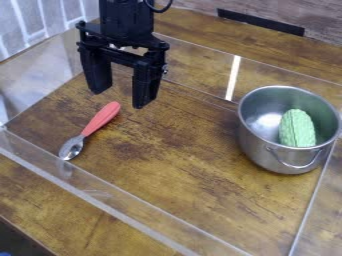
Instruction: Move the pink spoon to the right
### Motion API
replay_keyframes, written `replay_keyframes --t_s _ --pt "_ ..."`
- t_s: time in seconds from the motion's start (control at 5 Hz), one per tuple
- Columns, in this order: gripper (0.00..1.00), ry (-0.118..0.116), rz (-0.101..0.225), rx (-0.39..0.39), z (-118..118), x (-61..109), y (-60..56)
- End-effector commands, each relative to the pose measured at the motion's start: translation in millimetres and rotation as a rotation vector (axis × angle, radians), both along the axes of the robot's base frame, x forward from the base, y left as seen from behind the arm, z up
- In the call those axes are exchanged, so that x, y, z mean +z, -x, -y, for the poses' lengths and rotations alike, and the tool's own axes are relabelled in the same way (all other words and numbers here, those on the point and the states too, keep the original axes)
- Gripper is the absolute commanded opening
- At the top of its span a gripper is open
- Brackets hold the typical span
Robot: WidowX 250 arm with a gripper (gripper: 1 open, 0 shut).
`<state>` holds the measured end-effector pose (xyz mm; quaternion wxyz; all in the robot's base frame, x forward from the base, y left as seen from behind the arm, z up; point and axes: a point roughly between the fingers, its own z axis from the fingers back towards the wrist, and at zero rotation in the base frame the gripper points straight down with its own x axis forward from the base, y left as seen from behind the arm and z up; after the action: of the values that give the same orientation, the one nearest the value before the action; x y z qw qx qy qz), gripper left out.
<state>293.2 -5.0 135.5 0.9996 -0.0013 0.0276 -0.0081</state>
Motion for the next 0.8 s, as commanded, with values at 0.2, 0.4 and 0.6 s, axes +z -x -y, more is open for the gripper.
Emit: replay_keyframes --t_s 0.2,0.4,0.6 --pt "1.00 -0.008 -0.002 0.004 -8.7 -14.4 -7.3" --pt "1.00 -0.014 0.018 0.044 -14.4 -19.7 -12.8" --pt "1.00 -0.022 0.009 0.084 -29.8 -20.3 -14.6"
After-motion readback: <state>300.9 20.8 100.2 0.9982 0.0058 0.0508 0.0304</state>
